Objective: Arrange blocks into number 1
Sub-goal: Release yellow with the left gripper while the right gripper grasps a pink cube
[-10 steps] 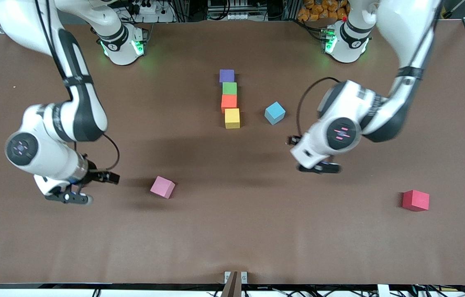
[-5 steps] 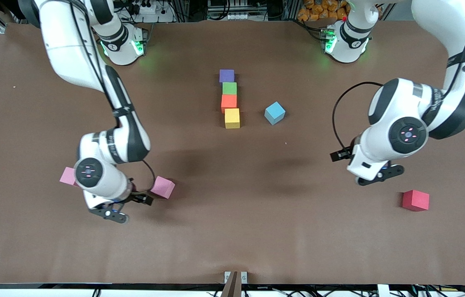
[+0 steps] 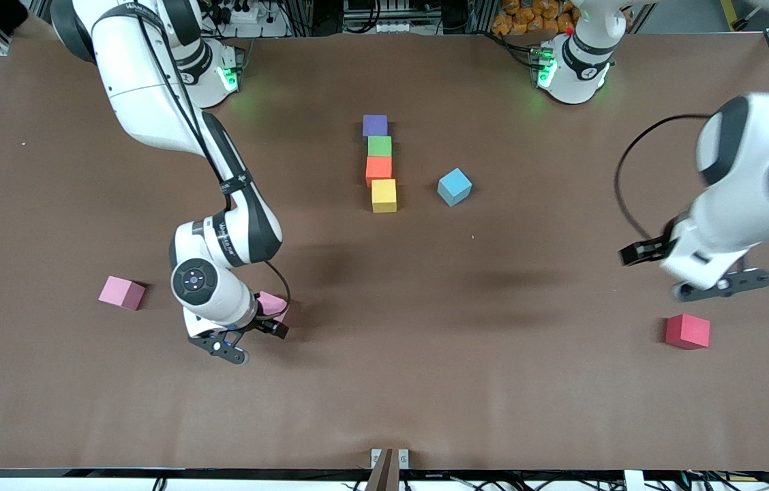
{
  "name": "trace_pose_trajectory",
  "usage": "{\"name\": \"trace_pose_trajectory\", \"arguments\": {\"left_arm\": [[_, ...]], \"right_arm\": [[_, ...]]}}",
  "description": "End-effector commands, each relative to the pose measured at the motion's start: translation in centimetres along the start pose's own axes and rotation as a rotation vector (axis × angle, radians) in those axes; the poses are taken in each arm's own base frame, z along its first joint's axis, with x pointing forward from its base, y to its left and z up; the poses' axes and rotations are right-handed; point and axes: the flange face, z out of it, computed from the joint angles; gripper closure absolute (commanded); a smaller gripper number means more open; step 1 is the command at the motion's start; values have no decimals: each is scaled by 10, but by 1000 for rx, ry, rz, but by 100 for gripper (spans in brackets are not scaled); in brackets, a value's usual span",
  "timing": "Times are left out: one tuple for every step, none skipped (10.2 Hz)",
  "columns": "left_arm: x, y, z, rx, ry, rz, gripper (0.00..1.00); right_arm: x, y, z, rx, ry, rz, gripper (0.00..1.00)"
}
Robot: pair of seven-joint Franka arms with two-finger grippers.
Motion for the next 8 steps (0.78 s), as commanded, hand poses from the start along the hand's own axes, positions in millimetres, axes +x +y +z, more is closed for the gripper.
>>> {"name": "trace_pose_trajectory", "arguments": {"left_arm": [[-31, -36, -41, -31, 78, 103, 0], [-43, -41, -60, -26, 108, 102, 0], [-56, -42, -83, -30, 145, 90, 0], [-69, -45, -107, -42, 184, 81, 0], [-83, -46, -126, -80, 193, 68, 0], [-93, -52, -139, -119, 172, 48, 0], [-101, -55, -154, -129, 148, 45, 0], [-101, -55, -163, -129, 128, 45, 0]], "right_arm": [[-4, 0, 9, -9, -13, -33, 0], [-7, 6, 18, -23, -29, -35, 0], [-16, 8, 25, -38, -46, -46, 0], [-25, 6, 28, -48, -56, -58, 0], [-32, 0, 28, -52, -59, -68, 0], [-39, -7, 28, -52, -57, -83, 52], [-42, -13, 25, -44, -50, -83, 100], [-45, -20, 22, -37, -43, -91, 100]]}}
